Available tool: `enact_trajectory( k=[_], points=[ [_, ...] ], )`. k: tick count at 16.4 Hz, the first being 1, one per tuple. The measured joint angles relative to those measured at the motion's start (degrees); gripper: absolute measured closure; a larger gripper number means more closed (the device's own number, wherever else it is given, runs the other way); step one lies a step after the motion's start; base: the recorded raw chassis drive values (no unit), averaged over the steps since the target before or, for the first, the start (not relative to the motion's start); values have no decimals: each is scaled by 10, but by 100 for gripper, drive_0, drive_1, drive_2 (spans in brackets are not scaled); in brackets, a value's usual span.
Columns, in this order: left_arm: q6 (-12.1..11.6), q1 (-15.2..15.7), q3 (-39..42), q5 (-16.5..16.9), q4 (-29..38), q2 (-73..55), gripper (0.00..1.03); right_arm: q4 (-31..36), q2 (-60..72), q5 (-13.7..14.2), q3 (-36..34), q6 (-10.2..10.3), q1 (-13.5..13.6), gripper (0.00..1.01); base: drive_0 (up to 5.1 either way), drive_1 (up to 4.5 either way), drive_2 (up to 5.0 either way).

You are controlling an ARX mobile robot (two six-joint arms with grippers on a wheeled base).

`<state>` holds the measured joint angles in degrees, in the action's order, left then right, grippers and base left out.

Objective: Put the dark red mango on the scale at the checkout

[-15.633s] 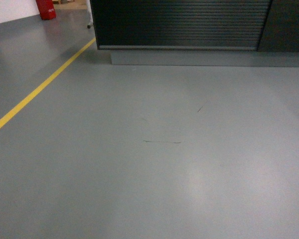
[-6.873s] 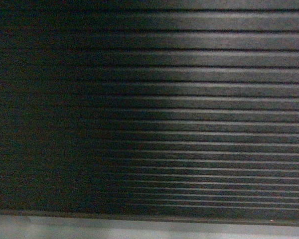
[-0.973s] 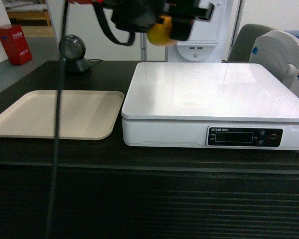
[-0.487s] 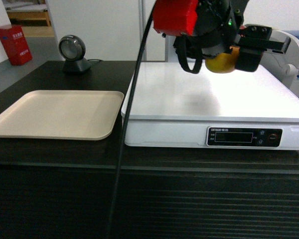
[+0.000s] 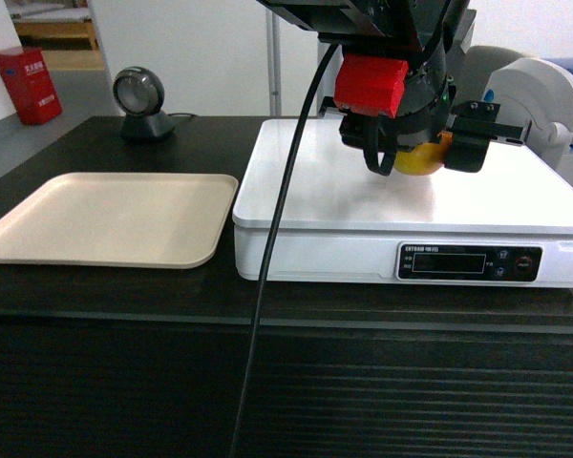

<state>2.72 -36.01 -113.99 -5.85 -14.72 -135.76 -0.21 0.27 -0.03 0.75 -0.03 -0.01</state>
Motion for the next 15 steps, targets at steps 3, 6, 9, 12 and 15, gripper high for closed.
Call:
enact_trajectory(
  k=[3, 6, 9, 12, 15],
  points=[
    [21, 6, -56, -19, -41, -33, 45, 0, 0, 0, 0, 0, 0, 3, 0, 0, 0],
    [45, 16, -71, -23, -44, -42, 3, 0, 0, 0, 0, 0, 0, 3, 0, 0, 0],
    [38, 19, -51, -24, -3, -22, 5, 0, 0, 0, 0, 0, 0, 3, 0, 0, 0],
    [29, 27, -18, -16, 45, 38, 5, 0, 0, 0, 0, 0, 0, 3, 0, 0, 0],
    [28, 52, 47, -2, 120, 137, 5, 0, 0, 0, 0, 0, 0, 3, 0, 0, 0]
  ],
)
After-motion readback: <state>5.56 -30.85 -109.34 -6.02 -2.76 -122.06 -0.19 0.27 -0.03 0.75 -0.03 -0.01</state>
